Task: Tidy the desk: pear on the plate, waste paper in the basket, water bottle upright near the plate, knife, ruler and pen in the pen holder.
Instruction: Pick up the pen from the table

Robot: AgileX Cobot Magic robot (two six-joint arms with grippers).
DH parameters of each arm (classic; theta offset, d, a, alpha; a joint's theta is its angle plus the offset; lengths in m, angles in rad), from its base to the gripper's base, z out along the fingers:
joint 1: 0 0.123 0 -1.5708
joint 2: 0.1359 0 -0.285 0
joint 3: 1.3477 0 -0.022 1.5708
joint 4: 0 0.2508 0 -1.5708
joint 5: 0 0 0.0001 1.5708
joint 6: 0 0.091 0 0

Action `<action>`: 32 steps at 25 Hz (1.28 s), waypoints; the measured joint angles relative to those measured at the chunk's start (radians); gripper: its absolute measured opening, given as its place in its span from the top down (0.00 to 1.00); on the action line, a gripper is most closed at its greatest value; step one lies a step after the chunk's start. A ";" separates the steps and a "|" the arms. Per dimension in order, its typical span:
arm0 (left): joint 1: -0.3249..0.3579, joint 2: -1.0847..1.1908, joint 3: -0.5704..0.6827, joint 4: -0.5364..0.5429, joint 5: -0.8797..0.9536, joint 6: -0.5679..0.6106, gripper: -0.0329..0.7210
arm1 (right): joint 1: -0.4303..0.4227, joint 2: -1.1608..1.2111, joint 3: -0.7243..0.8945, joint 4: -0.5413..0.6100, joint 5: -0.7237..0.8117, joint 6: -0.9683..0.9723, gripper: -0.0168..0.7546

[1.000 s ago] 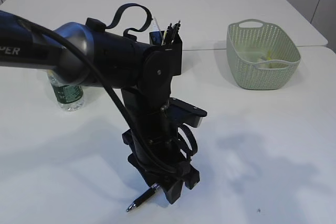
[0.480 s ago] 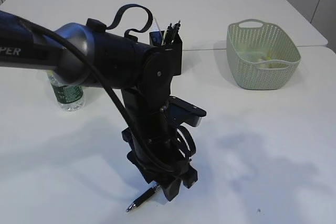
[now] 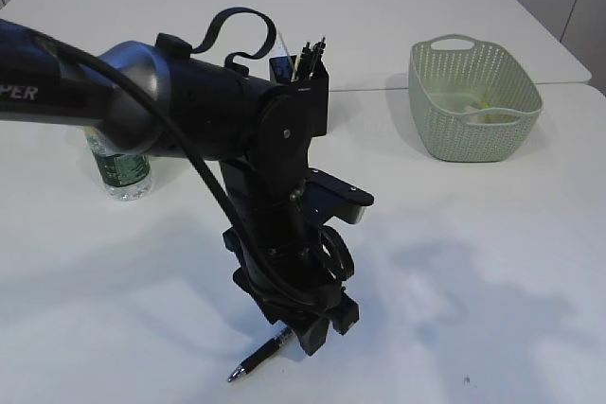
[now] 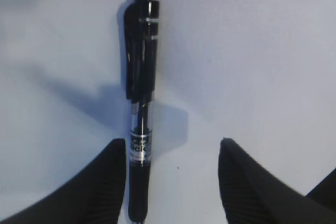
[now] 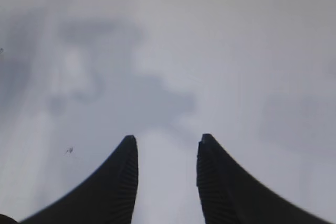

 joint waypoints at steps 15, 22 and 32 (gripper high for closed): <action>0.006 0.052 0.000 0.001 -0.011 0.000 0.46 | 0.000 0.000 0.000 0.000 0.002 0.000 0.57; 0.006 0.055 0.000 0.014 -0.013 0.000 0.51 | 0.000 0.000 0.000 0.000 0.002 0.000 0.57; 0.006 0.065 0.000 0.037 -0.014 0.000 0.64 | 0.000 0.000 0.000 0.000 0.002 0.000 0.57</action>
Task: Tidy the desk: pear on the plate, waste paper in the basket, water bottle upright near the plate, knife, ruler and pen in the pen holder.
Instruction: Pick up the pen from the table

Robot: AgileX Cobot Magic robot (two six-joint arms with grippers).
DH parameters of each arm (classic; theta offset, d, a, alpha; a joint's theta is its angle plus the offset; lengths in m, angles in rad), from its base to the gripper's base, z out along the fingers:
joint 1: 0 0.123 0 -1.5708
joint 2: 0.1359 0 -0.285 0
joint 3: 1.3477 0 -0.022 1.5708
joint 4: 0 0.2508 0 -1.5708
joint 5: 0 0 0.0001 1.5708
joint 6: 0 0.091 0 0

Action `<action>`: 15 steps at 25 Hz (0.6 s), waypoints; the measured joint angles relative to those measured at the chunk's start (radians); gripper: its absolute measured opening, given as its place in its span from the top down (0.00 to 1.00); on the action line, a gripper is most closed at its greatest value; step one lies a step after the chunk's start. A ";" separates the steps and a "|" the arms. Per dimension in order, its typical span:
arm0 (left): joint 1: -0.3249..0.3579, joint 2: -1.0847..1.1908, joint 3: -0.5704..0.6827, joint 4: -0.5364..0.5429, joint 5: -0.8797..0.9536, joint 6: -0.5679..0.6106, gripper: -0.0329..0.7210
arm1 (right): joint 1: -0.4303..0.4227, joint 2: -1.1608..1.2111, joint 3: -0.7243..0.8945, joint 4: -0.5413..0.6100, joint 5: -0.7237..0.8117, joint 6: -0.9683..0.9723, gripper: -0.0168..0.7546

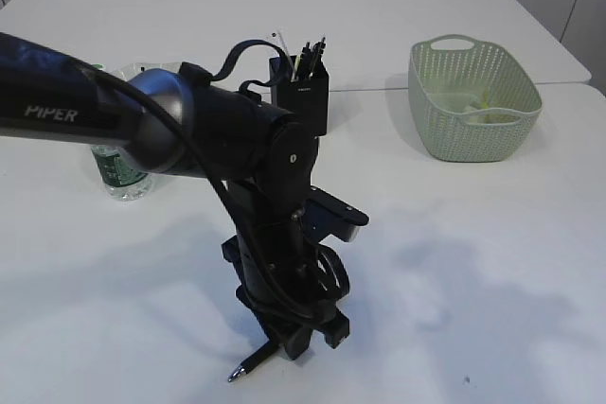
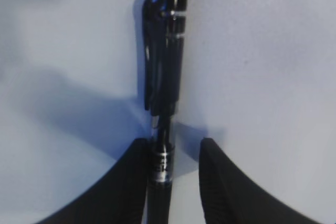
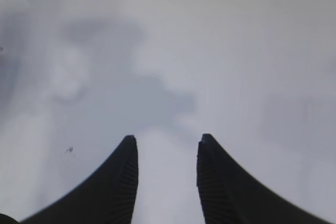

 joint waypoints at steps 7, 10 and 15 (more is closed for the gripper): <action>0.000 0.002 -0.002 0.023 -0.002 0.000 0.72 | 0.000 0.000 0.000 0.000 0.000 0.000 0.57; 0.000 0.002 -0.002 0.054 -0.005 0.000 0.86 | 0.000 0.000 0.000 0.000 0.000 0.000 0.57; 0.000 0.004 -0.008 0.083 -0.008 0.000 0.87 | 0.000 0.000 0.000 0.000 0.000 0.000 0.57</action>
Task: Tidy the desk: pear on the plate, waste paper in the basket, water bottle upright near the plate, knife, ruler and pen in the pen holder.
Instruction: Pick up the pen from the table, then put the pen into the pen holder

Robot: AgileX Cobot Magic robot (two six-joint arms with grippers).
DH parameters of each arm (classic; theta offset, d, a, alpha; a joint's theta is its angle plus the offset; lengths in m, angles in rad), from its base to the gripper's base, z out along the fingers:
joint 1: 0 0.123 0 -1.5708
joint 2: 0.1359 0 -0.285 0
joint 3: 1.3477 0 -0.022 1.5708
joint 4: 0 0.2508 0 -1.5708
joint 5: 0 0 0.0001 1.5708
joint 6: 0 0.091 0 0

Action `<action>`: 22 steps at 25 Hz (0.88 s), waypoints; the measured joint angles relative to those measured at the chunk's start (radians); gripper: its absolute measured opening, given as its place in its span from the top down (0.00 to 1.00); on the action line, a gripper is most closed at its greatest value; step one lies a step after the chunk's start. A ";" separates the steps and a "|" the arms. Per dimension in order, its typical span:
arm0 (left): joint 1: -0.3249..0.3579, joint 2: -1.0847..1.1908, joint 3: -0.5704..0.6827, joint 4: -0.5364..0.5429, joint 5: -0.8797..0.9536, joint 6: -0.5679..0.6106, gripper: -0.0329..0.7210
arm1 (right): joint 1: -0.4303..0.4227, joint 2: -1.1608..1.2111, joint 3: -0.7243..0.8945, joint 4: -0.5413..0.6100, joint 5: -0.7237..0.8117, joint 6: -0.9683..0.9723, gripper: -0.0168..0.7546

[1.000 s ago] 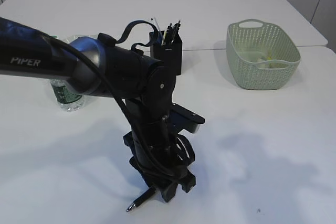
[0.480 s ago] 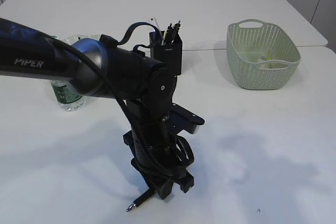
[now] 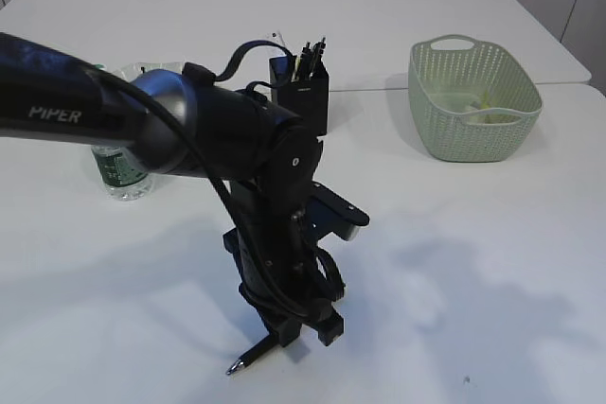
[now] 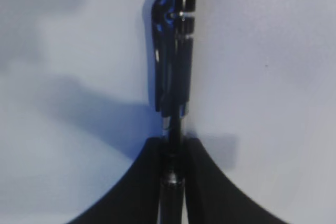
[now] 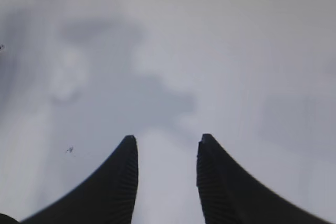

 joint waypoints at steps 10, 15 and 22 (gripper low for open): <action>0.000 -0.005 -0.233 0.034 0.117 0.000 0.87 | 0.000 0.000 0.000 0.000 -0.003 0.000 0.57; 0.000 -0.039 -0.362 0.111 0.117 0.000 0.87 | 0.000 0.000 0.000 0.000 -0.029 0.000 0.57; 0.000 -0.046 -0.432 0.278 -0.026 0.000 0.87 | 0.000 0.000 0.000 0.000 -0.042 0.000 0.57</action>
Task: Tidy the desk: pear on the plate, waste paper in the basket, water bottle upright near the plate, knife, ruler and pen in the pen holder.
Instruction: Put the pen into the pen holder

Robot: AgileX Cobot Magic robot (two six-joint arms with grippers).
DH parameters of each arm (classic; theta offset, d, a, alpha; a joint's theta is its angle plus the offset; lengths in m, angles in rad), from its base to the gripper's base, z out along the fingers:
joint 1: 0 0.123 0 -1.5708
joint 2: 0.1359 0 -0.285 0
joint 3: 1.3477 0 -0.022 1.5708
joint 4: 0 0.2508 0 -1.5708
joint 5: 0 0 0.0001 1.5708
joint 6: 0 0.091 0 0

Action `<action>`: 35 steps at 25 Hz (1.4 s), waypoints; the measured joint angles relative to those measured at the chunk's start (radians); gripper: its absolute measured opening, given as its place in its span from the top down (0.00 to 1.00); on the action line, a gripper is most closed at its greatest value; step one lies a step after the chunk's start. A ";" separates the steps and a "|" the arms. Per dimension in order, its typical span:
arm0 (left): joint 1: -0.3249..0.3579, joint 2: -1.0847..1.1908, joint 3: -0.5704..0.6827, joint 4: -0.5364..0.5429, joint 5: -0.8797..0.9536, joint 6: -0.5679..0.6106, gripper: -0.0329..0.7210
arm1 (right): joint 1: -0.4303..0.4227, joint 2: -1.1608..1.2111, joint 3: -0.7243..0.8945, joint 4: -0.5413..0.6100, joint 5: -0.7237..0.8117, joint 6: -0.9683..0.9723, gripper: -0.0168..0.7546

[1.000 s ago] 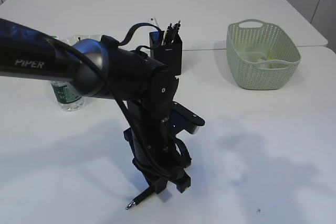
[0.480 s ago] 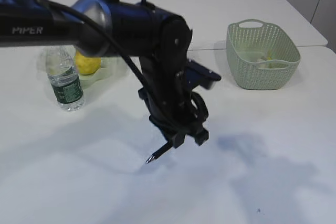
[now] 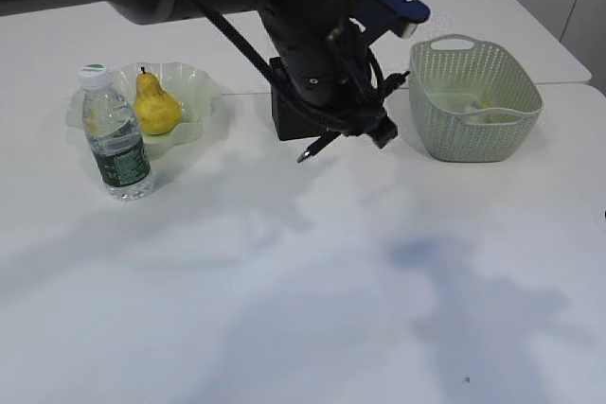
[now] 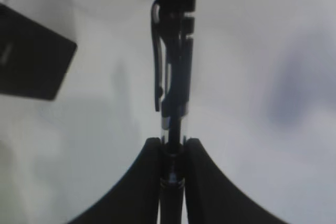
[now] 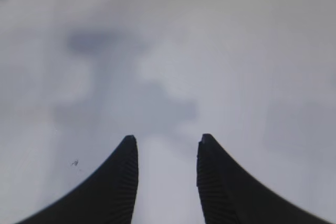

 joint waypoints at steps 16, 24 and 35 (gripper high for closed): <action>0.125 0.000 -0.002 0.017 -0.547 -0.066 0.87 | 0.000 0.000 0.000 0.000 -0.002 0.000 0.57; 0.223 0.000 0.002 -0.078 -0.729 -0.069 0.87 | 0.000 0.000 0.000 0.000 -0.004 0.000 0.57; 0.260 0.099 0.004 -0.224 -0.874 -0.069 0.87 | 0.000 0.000 0.000 0.000 -0.004 0.000 0.57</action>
